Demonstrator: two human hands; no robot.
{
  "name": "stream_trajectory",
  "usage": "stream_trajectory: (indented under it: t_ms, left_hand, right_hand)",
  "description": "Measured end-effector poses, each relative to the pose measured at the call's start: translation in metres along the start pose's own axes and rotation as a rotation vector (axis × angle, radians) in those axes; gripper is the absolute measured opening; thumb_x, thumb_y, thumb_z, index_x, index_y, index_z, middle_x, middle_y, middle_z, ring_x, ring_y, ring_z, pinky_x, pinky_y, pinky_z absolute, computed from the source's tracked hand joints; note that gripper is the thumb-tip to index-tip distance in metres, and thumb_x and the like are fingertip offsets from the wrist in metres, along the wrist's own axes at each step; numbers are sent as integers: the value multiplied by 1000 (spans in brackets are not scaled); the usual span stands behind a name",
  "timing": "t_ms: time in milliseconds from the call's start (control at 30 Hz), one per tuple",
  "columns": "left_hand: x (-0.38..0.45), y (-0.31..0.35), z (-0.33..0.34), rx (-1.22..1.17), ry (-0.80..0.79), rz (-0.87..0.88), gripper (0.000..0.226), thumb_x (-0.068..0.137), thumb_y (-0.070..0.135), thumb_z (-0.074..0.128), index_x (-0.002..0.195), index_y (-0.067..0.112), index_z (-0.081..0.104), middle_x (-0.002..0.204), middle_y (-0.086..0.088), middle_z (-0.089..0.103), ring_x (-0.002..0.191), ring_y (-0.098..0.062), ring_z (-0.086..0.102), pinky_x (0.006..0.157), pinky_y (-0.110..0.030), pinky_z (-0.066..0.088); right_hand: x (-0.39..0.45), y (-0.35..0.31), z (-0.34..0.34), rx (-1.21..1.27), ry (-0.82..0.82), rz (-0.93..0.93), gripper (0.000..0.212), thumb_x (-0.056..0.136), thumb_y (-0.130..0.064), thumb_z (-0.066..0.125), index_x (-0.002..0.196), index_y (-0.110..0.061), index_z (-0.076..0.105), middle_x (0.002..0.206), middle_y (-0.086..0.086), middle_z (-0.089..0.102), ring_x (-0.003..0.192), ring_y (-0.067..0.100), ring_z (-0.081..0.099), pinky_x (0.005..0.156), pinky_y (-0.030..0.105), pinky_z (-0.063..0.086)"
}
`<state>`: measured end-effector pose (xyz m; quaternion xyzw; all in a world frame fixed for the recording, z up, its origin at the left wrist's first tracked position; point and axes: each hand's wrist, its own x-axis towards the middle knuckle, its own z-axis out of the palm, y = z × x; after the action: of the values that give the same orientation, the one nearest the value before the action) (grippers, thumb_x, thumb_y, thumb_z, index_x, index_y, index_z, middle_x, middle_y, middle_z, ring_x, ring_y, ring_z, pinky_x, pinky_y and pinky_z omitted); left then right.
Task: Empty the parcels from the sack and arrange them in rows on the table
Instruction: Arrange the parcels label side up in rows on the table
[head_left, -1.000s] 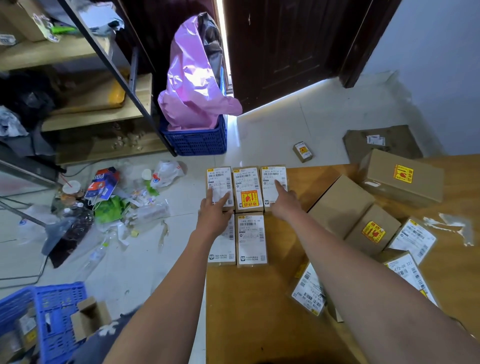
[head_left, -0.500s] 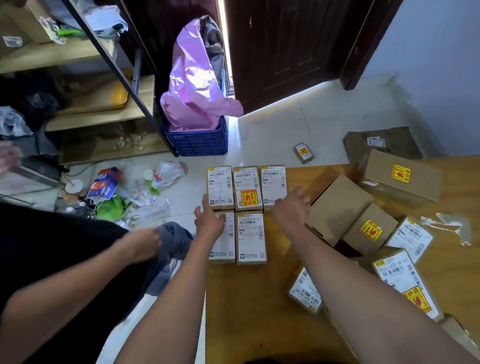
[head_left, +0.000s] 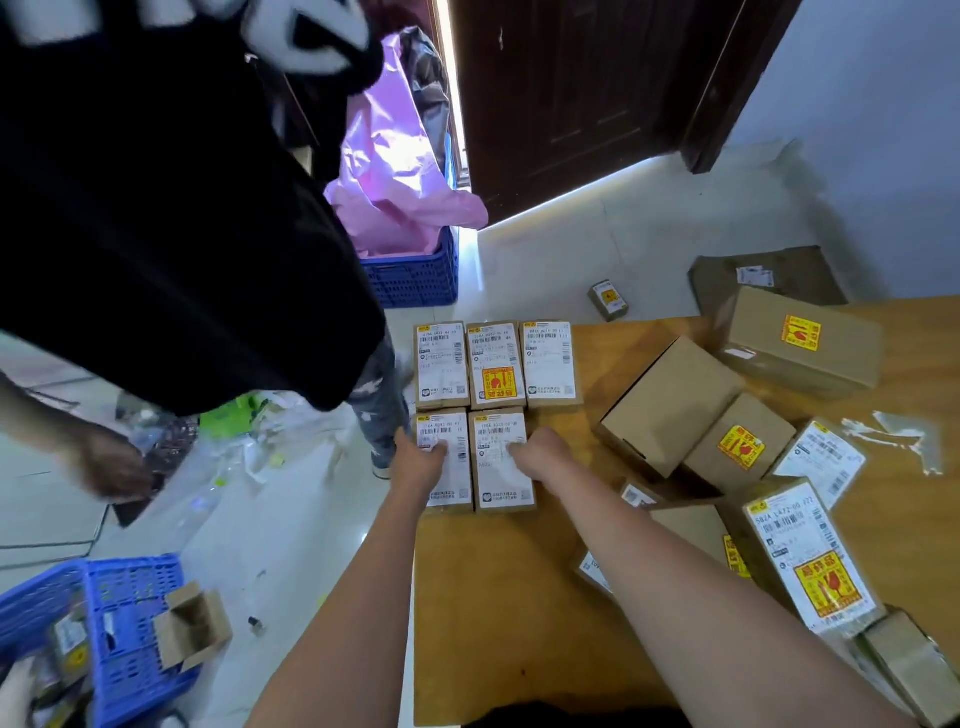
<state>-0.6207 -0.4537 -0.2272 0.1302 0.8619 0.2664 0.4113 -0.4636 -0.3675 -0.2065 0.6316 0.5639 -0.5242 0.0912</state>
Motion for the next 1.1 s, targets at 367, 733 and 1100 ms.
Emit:
stream_trajectory:
  t_ms: [367,733,1100]
  left_hand:
    - [-4,2,-3,32,-49,15,45,93,32,61,132,13,49,131,-9,61,117,-33,59,99,-45,48]
    - [-38,39,9,235,276,229,39,93,23,57,129,12,48,128,-21,46,119,-40,41,96,-47,41]
    - [-97,76,59,219,-159,353,22,96,25,51,113,16,59,97,-4,65,80,-20,61,72,-35,52]
  right_hand:
    - [5,1,-2,0,3,-3,30,97,-25,54,122,-10,62,122,8,65,106,26,63,83,31,52]
    - [-10,-6,-30,-30,126,-44,29,95,-31,53,112,-7,57,94,2,56,79,19,53,58,25,39]
    - [-53,7,-82,-169,215,-42,22,93,-18,54,112,-11,61,106,10,64,94,28,62,71,28,46]
